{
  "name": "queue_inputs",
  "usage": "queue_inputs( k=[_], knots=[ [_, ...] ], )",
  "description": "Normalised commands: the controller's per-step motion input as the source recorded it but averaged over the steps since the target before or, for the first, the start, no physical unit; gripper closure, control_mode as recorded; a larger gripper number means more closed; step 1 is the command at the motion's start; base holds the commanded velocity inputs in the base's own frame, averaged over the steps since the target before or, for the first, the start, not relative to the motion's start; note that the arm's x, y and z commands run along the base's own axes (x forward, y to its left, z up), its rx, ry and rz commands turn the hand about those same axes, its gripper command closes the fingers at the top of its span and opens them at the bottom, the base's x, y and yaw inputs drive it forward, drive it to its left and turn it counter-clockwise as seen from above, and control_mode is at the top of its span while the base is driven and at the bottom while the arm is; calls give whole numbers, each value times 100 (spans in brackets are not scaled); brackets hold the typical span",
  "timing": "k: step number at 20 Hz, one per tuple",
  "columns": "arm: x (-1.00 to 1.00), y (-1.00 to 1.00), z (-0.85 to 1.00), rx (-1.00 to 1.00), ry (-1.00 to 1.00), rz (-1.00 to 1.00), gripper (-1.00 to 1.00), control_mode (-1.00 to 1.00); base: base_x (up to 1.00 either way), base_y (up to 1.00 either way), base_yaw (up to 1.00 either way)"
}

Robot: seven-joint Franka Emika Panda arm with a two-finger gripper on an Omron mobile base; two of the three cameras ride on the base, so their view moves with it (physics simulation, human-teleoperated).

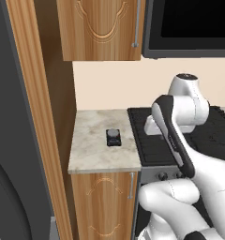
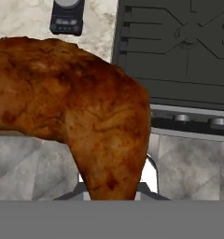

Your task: Take the chicken drumstick from the fridge and place it on the digital scale on the counter by the fridge. Wait a few seconds for a reading, then move it to the plate on the dining counter.

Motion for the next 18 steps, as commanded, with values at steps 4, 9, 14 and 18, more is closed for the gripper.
queue_inputs(
  k=[4, 9, 14, 18],
  knots=[
    [-97, 0, 64, 0, 0, 12, 100, -100, 0, 0, 0],
    [-27, 0, 9, 0, -2, 4, 100, -100, 0, 0, 0],
    [0, 0, 0, 0, 0, 0, 100, -100, 0, 0, 0],
    [-1, 0, 0, 0, 0, 0, 100, 100, -33, -31, -8]
  ],
)
